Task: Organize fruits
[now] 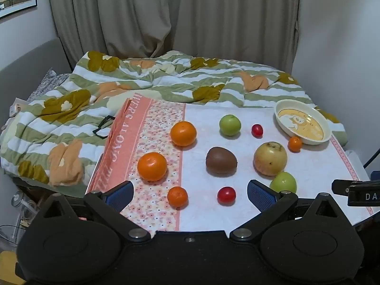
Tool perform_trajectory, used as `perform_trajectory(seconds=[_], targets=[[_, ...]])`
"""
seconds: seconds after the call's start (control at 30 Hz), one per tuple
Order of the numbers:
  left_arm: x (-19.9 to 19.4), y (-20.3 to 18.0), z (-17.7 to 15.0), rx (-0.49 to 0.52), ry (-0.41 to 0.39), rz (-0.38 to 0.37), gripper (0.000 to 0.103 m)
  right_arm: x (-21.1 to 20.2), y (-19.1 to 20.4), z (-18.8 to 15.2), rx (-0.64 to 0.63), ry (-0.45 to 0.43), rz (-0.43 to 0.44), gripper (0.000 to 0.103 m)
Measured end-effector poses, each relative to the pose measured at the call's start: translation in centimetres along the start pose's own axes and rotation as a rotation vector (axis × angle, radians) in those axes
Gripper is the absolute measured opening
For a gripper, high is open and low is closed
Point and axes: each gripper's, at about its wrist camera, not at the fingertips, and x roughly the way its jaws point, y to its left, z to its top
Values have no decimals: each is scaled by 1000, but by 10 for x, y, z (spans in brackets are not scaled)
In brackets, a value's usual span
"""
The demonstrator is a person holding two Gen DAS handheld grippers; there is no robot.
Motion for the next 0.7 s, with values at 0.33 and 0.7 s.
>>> perform_trajectory(seconds=[0.33, 0.7], targets=[[-3, 3, -2, -14, -32, -9, 103, 0, 0, -2, 5, 0, 5, 103], [-3, 5, -3, -14, -31, -14, 103, -5, 0, -2, 4, -5, 11, 103]])
